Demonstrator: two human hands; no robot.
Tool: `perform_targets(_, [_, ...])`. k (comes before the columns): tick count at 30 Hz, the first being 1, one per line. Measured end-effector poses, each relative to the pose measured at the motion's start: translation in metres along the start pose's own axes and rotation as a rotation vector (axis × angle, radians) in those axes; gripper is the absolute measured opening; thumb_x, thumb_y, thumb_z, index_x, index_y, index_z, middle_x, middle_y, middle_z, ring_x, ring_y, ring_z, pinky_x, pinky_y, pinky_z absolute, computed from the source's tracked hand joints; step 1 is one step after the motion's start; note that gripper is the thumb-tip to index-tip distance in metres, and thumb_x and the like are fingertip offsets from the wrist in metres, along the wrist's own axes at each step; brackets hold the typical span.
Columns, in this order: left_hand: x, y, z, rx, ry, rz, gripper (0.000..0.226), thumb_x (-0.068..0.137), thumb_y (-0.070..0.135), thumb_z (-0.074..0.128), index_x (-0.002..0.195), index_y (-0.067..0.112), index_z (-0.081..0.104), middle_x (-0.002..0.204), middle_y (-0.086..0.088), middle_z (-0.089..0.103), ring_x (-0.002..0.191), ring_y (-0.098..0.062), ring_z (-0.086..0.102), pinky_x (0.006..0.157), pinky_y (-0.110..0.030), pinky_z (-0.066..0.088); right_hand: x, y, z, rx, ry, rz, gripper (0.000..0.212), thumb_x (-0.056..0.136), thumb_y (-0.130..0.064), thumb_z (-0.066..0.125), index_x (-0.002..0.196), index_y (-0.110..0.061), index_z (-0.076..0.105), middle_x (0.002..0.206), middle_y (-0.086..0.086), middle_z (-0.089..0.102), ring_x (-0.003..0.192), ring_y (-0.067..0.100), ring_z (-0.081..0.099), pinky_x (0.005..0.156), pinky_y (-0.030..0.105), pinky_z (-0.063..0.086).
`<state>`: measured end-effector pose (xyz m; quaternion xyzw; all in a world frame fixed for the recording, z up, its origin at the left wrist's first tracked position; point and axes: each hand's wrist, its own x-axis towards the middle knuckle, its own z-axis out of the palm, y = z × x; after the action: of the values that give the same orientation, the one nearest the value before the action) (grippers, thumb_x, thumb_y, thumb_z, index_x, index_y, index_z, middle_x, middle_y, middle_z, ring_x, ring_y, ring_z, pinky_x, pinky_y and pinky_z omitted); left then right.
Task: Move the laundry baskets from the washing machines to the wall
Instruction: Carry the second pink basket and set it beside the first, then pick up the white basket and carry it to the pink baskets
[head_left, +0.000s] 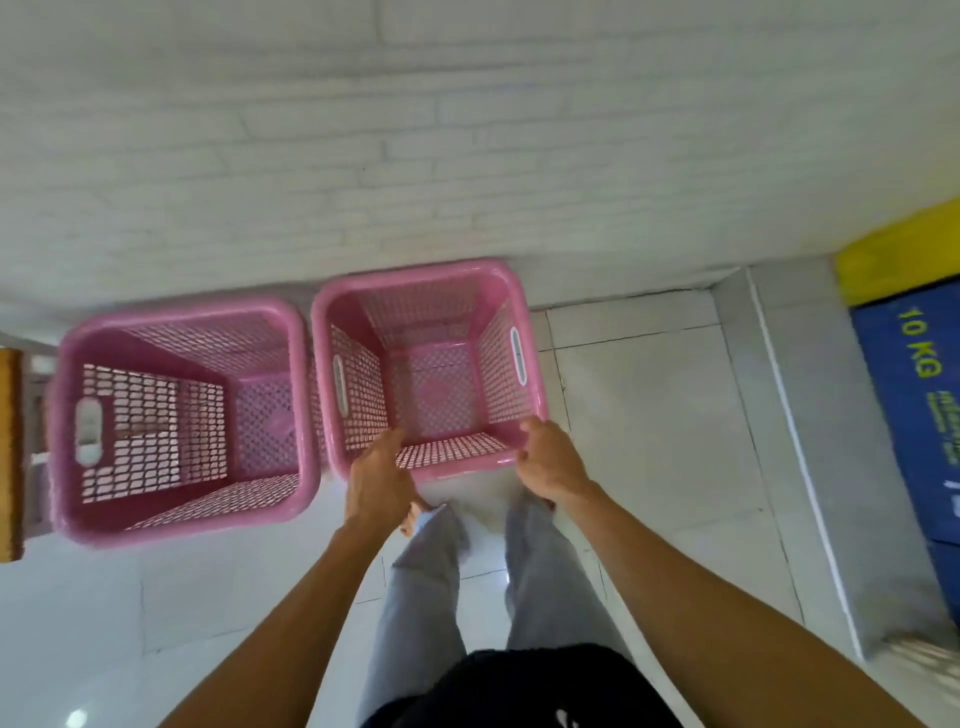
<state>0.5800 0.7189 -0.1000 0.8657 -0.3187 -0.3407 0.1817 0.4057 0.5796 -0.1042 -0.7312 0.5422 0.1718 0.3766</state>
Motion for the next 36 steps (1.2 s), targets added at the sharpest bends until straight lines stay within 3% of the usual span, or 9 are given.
perform_targets(3, [-0.026,0.017,0.003,0.034,-0.04,0.046,0.055,0.075,-0.011,0.057,0.126,0.011,0.061,0.122,-0.008,0.068,0.104,-0.03,0.065,0.087,-0.038,0.055,-0.035,0.006,-0.014,0.036,0.014,0.001,0.028,0.095,-0.008,0.054,0.122,-0.007,0.06,0.115,0.007,0.066,0.111,0.025,0.063,0.085,0.026,0.045])
perform_targets(9, [-0.058,0.07,0.024,0.148,-0.165,0.188,0.049,0.076,-0.002,0.055,0.119,0.018,0.066,0.113,-0.006,0.072,0.097,-0.025,0.067,0.086,-0.034,0.056,-0.083,0.052,-0.041,0.187,0.117,0.07,0.037,0.098,-0.021,0.055,0.133,-0.009,0.055,0.132,0.012,0.058,0.121,0.029,0.058,0.099,0.037,0.048])
perform_targets(13, [-0.08,0.123,0.056,0.313,-0.301,0.284,0.054,0.085,0.007,0.054,0.138,0.017,0.053,0.137,-0.007,0.059,0.124,-0.027,0.057,0.105,-0.037,0.043,-0.123,0.113,-0.056,0.318,0.158,0.157,0.045,0.099,-0.025,0.051,0.142,-0.012,0.049,0.142,0.011,0.053,0.131,0.028,0.051,0.108,0.035,0.04])
perform_targets(20, [-0.156,0.247,0.173,0.422,-0.444,0.526,0.047,0.088,0.011,0.054,0.135,0.016,0.055,0.135,-0.006,0.061,0.119,-0.023,0.061,0.108,-0.029,0.038,-0.215,0.287,-0.072,0.488,0.249,0.35,0.044,0.1,-0.027,0.048,0.141,-0.012,0.049,0.142,0.012,0.055,0.128,0.028,0.054,0.105,0.034,0.045])
perform_targets(27, [-0.249,0.357,0.299,0.455,-0.653,0.776,0.038,0.086,0.01,0.06,0.124,0.012,0.064,0.13,-0.002,0.063,0.11,-0.018,0.062,0.089,-0.008,0.032,-0.303,0.437,-0.094,0.642,0.477,0.555,0.046,0.1,-0.028,0.048,0.142,-0.01,0.049,0.139,0.015,0.057,0.126,0.031,0.055,0.101,0.034,0.045])
perform_targets(36, [-0.316,0.455,0.413,0.622,-0.848,0.928,0.039,0.085,0.01,0.061,0.123,0.017,0.064,0.13,-0.003,0.063,0.117,-0.016,0.061,0.091,-0.014,0.036,-0.387,0.546,-0.085,0.881,0.68,0.805,0.044,0.097,-0.029,0.053,0.137,-0.01,0.052,0.139,0.014,0.058,0.128,0.031,0.054,0.105,0.035,0.041])
